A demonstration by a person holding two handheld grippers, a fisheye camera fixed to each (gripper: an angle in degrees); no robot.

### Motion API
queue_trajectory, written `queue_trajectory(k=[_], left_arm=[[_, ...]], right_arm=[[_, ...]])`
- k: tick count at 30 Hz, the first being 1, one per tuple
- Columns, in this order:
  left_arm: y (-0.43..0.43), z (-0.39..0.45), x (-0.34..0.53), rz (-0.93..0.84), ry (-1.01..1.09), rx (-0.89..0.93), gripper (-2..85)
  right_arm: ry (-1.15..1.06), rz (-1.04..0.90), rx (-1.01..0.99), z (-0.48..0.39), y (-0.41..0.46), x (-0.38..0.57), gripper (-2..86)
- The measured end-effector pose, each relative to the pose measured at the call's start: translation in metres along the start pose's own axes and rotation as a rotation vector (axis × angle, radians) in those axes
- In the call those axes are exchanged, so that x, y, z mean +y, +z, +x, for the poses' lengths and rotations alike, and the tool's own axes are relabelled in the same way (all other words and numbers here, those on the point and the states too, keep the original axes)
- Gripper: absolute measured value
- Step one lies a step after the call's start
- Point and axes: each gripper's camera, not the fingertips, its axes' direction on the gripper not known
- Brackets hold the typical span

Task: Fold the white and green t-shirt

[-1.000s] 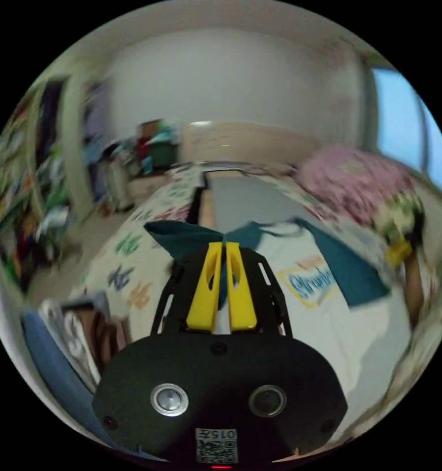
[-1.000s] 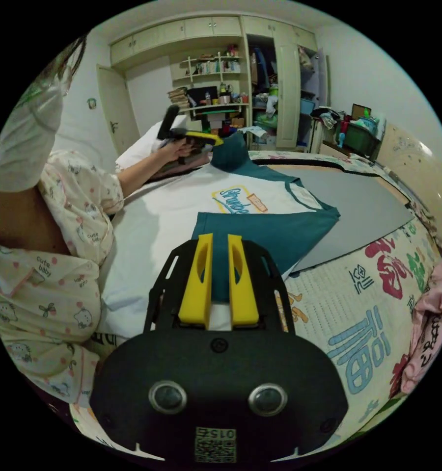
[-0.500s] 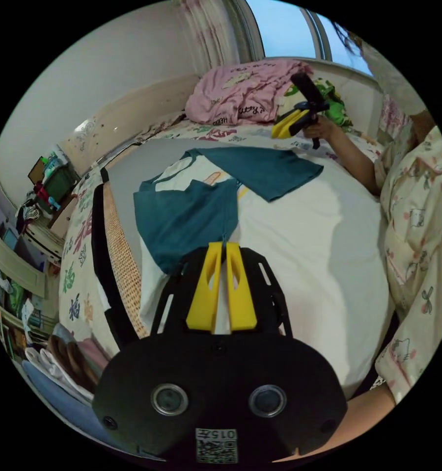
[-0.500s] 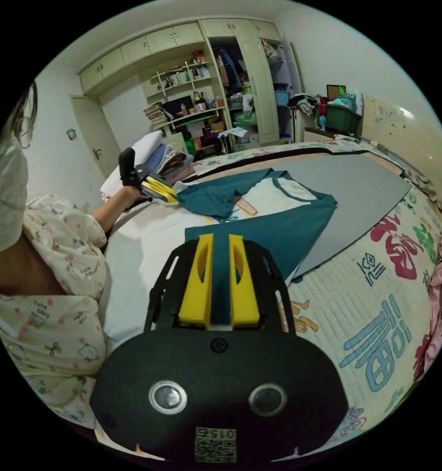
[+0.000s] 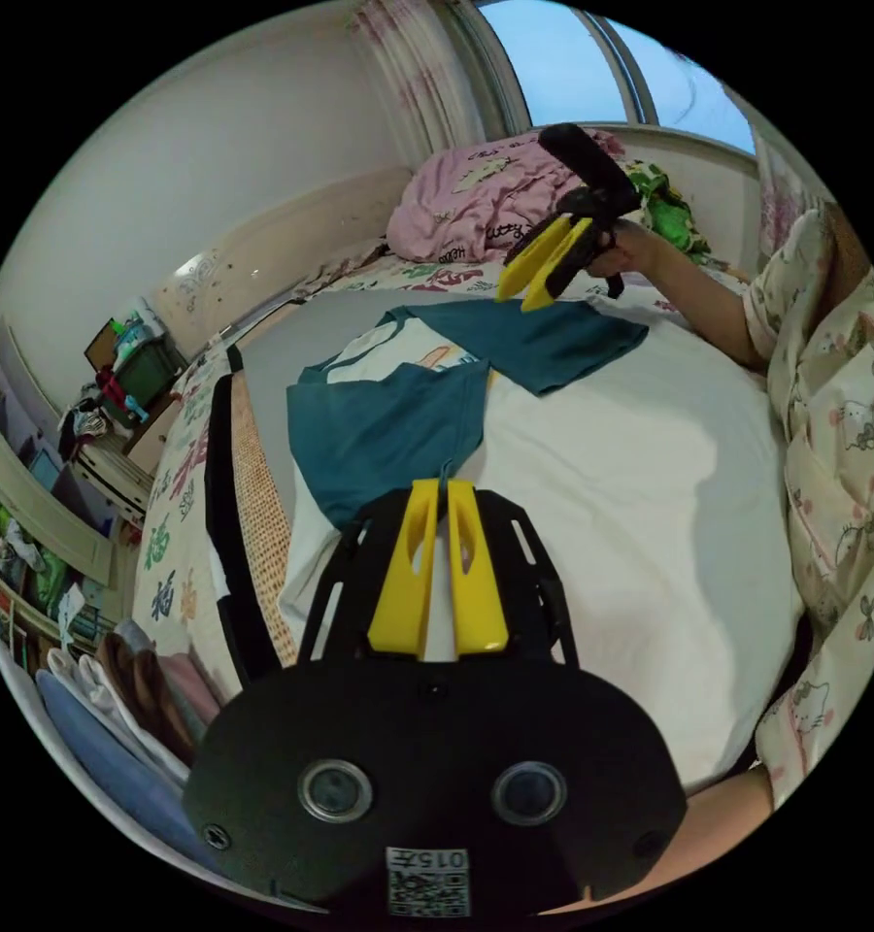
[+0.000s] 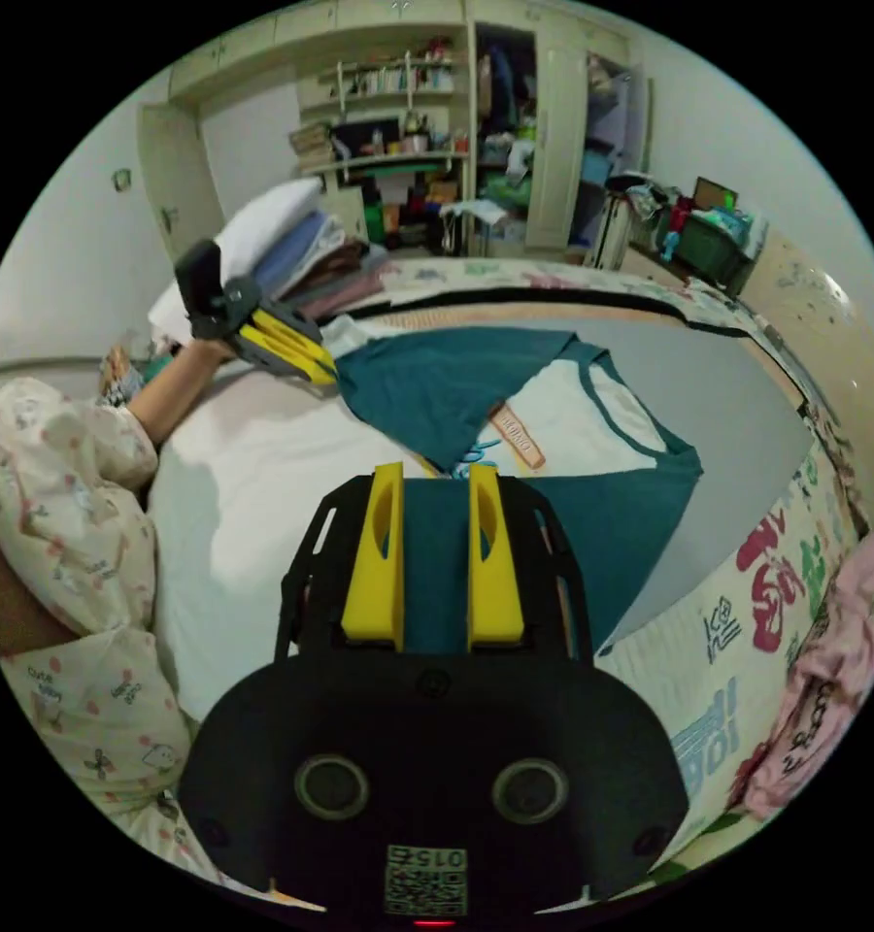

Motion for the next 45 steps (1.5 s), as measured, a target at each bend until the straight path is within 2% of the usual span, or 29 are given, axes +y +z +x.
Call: queue_trajectory(k=[2, 7, 13, 23, 27, 29, 34, 40, 43, 45], left_arm=[[0.001, -0.001, 0.0, -0.003, -0.011, 0.009, 0.5], [-0.002, 0.002, 0.002, 0.024, -0.015, -0.008, 0.5], [-0.001, -0.001, 0.001, 0.036, -0.019, 0.016, 0.4], [0.023, 0.01, -0.014, -0.102, 0.1, 0.003, 0.5], [0.026, 0.003, -0.015, -0.106, 0.097, 0.003, 0.5], [0.027, -0.003, -0.015, -0.108, 0.089, 0.013, 0.5], [0.031, -0.033, -0.015, -0.113, 0.027, 0.109, 0.5], [0.026, -0.025, -0.012, -0.117, 0.094, -0.072, 0.6], [0.016, -0.054, -0.005, -0.12, -0.036, -0.026, 0.5], [-0.015, -0.094, 0.017, -0.018, -0.32, -0.023, 0.3]], right_arm=[[-0.035, -0.133, -0.006, 0.007, 0.053, -0.026, 9.9], [-0.021, -0.225, -0.092, 0.035, 0.137, -0.03, 5.5], [-0.053, -0.169, -0.078, 0.05, 0.196, 0.002, 0.4], [-0.184, -0.242, 0.142, 0.036, 0.333, 0.027, -0.3], [-0.122, -0.291, 0.172, 0.046, 0.386, 0.017, -0.4], [-0.142, -0.382, 0.251, 0.041, 0.429, -0.001, -0.7], [-0.066, -0.532, 0.272, 0.067, 0.512, -0.042, -0.9], [0.068, -0.618, 0.314, 0.107, 0.611, -0.084, -0.8], [0.16, -0.64, 0.351, 0.129, 0.657, -0.104, -0.6], [0.323, -0.673, 0.34, 0.149, 0.677, -0.115, -0.4]])
